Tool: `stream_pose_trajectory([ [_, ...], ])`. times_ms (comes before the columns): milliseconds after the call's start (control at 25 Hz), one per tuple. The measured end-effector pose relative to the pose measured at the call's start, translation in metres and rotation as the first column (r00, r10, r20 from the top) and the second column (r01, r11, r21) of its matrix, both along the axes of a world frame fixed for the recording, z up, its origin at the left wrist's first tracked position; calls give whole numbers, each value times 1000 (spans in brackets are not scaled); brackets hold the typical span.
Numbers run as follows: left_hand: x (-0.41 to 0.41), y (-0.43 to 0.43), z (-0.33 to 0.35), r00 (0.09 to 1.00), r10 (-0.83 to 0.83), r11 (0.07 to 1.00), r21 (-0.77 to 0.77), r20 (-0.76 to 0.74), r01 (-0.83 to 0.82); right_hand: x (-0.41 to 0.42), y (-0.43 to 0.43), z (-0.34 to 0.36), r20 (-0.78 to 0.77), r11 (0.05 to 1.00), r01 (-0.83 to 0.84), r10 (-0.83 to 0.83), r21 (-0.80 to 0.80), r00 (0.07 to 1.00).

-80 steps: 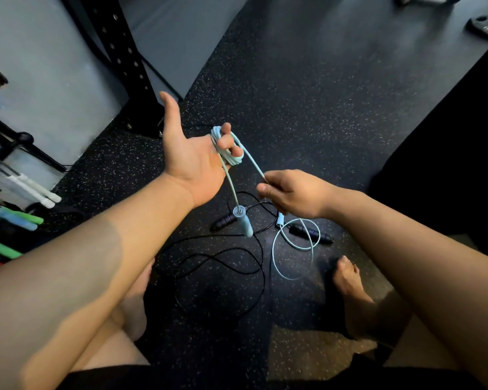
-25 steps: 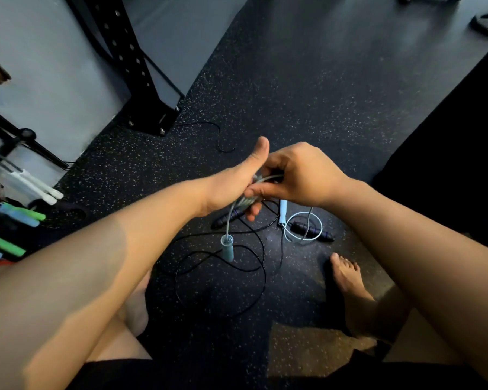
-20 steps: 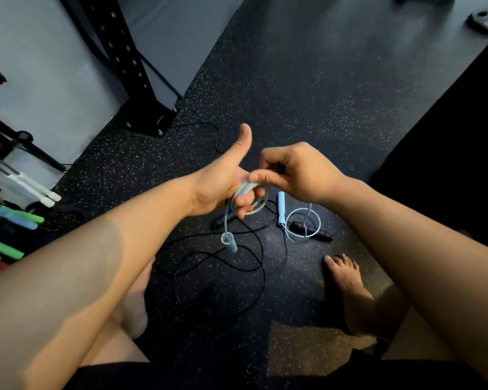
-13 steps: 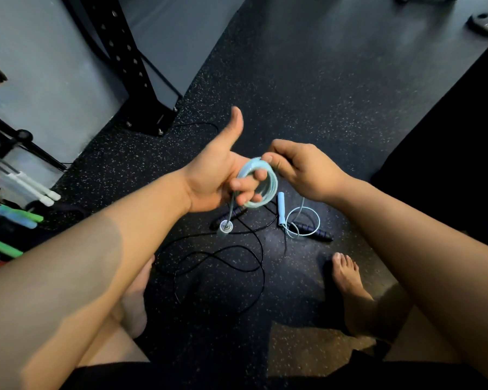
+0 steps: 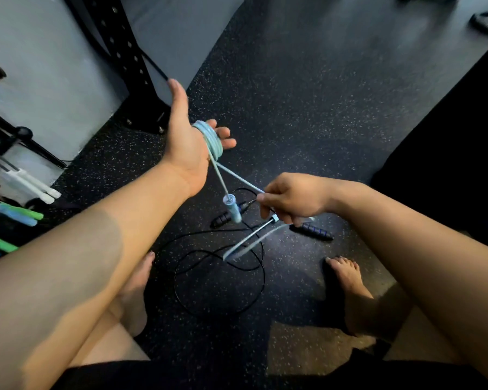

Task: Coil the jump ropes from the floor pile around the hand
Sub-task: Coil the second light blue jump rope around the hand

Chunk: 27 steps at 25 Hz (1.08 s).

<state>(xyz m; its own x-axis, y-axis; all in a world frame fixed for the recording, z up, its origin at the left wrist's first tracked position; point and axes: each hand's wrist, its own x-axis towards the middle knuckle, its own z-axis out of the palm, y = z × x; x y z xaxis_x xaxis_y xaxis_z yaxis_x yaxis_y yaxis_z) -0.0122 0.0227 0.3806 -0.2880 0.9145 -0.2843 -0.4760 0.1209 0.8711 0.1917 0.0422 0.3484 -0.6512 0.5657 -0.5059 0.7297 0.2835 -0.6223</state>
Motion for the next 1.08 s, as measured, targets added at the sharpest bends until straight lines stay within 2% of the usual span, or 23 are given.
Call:
stream_pose_trajectory([
  [120,4,-3,-7,946,-155,970,-223,-284,92,-6,-2,17,-177,993,-8,29,120,984],
  [240,10,-9,-14,833,-422,873,-409,-356,268,-8,-4,27,-238,972,-17,74,233,968],
  [320,16,-14,-12,692,-648,739,-483,-319,469,-5,-5,31,-279,961,27,52,275,959],
  [400,20,-19,-8,559,-795,596,-479,-237,644,0,-2,32,-323,939,80,34,334,946],
  [480,23,-21,-3,490,-859,499,-446,-146,743,6,4,30,-348,921,139,-4,364,937],
  [560,23,-20,2,474,-878,460,-403,-70,791,10,9,24,-371,913,185,-40,364,928],
  [680,21,-19,8,493,-870,468,-325,-6,822,12,11,13,-420,923,225,-78,313,904],
  [800,21,-21,12,551,-831,524,-223,76,822,11,11,5,-449,937,266,-142,226,882],
  [960,18,-22,14,639,-753,636,-74,156,768,8,10,-2,-507,949,309,-236,65,829],
  [1080,15,-20,15,727,-652,747,16,214,665,7,10,-7,-472,944,328,-281,20,836],
])
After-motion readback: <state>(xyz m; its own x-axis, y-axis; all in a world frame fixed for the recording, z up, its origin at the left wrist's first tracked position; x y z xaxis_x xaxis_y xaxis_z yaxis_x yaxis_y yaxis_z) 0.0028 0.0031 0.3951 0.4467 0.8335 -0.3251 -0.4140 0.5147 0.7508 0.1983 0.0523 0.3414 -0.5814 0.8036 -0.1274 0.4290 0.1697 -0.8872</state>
